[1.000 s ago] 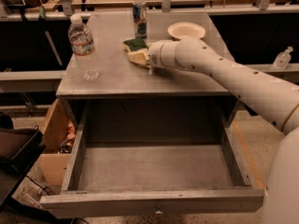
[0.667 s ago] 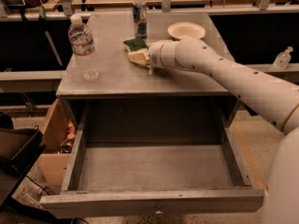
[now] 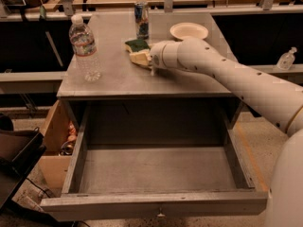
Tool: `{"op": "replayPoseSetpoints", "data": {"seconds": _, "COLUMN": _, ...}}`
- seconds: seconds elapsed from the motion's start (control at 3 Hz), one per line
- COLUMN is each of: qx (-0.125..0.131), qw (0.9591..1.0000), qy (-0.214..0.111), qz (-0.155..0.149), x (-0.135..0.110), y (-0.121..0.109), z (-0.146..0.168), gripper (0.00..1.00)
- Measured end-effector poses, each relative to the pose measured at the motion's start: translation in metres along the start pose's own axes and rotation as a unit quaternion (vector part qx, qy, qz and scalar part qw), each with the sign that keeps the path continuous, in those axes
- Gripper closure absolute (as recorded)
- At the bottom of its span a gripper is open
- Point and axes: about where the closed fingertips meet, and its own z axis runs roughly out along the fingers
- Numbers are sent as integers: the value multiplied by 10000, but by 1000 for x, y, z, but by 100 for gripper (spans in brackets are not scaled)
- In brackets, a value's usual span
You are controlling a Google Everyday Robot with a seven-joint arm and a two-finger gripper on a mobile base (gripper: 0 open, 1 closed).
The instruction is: Place sponge into top drawer
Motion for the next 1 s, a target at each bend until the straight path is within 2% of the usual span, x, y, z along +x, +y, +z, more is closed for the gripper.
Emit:
{"op": "replayPoseSetpoints", "data": {"seconds": 0.67, "qx": 0, "qw": 10000, "qy": 1, "qz": -1, "x": 0, "y": 0, "z": 0, "gripper": 100}}
{"op": "replayPoseSetpoints", "data": {"seconds": 1.0, "qx": 234, "qw": 9995, "qy": 65, "qz": -203, "x": -14, "y": 1, "z": -10, "gripper": 100}}
